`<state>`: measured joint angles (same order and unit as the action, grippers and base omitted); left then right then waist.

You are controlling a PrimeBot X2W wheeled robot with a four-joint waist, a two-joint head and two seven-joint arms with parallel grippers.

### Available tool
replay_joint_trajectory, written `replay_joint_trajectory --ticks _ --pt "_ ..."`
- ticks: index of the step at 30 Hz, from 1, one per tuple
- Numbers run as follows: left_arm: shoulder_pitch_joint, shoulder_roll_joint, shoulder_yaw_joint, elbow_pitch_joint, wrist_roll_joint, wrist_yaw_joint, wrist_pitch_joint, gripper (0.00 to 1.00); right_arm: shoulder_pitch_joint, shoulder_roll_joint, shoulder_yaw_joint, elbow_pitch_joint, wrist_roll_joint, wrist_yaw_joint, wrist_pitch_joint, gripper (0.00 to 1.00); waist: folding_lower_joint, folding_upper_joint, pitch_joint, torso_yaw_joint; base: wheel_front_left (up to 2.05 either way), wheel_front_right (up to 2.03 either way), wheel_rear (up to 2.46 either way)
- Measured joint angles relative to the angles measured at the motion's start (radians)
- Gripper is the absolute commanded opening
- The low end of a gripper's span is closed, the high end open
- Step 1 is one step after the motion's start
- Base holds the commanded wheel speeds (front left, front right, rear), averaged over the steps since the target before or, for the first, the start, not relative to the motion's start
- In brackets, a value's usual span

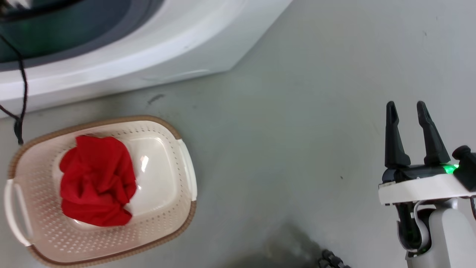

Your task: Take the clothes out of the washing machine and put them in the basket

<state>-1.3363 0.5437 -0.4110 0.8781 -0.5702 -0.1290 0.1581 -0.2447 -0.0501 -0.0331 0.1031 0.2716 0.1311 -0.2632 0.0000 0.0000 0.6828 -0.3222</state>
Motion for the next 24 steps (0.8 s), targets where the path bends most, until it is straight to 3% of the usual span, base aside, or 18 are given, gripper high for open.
replay_joint_trajectory --ticks 12,18,24 --pt "0.281 -0.089 -0.052 -0.006 -0.015 0.0 -0.373 0.0 0.066 0.0 -0.018 0.019 -0.07 0.0 0.0 1.0 -0.0001 0.0 -0.209 0.103 0.0 0.0 0.0" --pt "0.415 -0.129 -0.01 -0.072 -0.037 0.0 -0.417 0.0 0.097 0.0 -0.026 0.033 -0.091 0.0 0.0 1.0 -0.0002 0.0001 -0.297 0.146 0.0 0.0 0.0" --pt "0.582 -0.157 0.084 -0.291 0.023 0.022 -0.421 0.0 0.114 0.0 -0.031 0.038 -0.114 0.0 0.0 1.0 -0.0002 0.0 -0.363 0.197 0.0 0.0 0.0"
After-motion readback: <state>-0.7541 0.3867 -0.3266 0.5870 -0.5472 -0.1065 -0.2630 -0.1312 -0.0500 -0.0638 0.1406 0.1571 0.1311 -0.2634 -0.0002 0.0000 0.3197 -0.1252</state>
